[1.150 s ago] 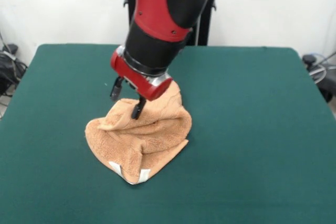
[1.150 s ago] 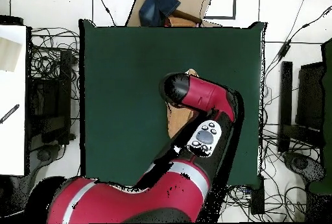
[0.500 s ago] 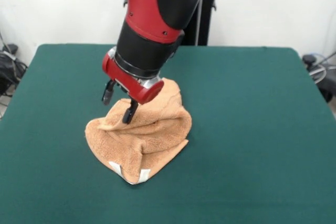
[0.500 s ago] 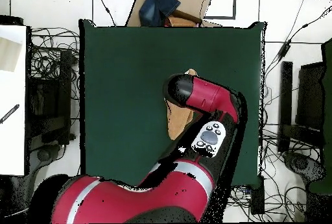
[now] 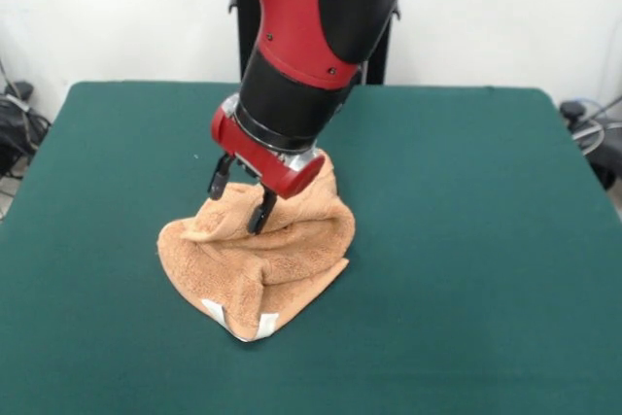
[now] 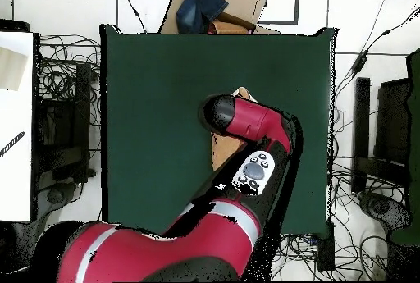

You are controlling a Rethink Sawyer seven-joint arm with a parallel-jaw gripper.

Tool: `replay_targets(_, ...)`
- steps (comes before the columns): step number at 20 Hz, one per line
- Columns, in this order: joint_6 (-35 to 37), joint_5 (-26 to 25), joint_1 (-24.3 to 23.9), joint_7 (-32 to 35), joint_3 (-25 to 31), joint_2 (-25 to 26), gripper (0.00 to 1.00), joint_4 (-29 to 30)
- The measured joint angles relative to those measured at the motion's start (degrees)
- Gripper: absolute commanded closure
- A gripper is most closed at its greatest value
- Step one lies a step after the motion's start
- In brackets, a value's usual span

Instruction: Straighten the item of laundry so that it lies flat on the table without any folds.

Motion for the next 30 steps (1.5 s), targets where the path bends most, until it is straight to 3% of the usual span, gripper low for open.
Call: replay_targets(30, 0.0, 0.0, -0.9, 0.0, 0.0, 1.9, 0.0, -0.1)
